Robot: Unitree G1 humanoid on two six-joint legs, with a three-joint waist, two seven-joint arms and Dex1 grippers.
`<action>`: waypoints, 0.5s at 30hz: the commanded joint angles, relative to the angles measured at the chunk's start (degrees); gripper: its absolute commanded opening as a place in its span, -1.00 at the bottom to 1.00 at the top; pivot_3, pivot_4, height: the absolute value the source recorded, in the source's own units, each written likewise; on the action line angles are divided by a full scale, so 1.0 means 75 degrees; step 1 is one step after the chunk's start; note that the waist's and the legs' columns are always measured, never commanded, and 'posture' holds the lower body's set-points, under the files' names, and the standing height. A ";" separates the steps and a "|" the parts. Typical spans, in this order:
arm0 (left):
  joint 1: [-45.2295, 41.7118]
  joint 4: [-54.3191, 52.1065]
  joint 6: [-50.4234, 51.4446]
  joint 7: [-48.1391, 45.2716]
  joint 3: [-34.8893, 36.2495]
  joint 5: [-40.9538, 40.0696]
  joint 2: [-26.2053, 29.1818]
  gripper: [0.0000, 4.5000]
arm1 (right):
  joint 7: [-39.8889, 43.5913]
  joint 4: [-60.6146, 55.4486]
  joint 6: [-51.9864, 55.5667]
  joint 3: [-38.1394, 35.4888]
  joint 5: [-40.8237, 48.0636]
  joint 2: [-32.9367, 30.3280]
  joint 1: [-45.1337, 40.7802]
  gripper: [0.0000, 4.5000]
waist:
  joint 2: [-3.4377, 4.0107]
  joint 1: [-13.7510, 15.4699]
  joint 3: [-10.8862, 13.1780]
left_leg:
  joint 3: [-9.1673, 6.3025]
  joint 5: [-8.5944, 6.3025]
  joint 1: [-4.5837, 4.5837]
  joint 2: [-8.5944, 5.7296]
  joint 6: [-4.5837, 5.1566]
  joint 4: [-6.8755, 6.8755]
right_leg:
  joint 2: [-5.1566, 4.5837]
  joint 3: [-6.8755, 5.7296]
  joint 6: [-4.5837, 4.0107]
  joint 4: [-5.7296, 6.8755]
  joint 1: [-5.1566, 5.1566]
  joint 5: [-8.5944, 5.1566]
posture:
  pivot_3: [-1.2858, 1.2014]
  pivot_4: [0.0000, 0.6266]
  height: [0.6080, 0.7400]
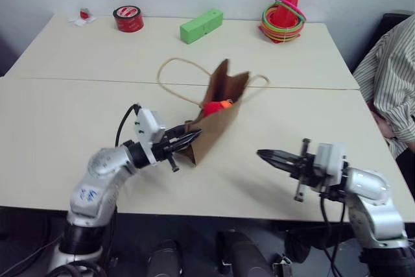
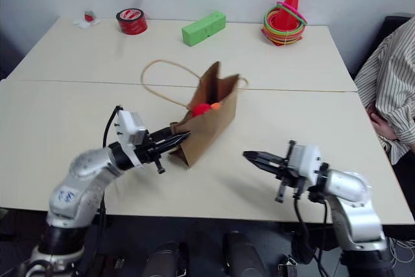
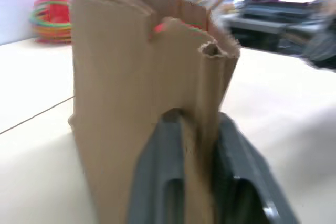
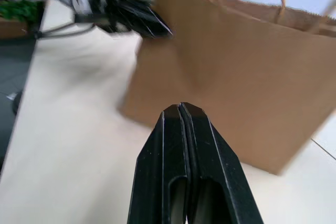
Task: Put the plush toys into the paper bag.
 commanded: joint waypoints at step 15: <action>-0.1952 0.3585 -0.2214 -0.4163 -0.0677 0.0888 0.0560 -0.91 | 0.0427 -0.0454 0.0243 -0.2111 0.0732 -0.0923 0.1944 0.11 | 0.0007 0.0027 -0.0002 | 0.0001 0.0010 -0.0006 0.0001 -0.0019 0.0000 | 0.0009 0.0009 0.0011 -0.0004 -0.0002 -0.0004 | 0.03 -0.52 1.00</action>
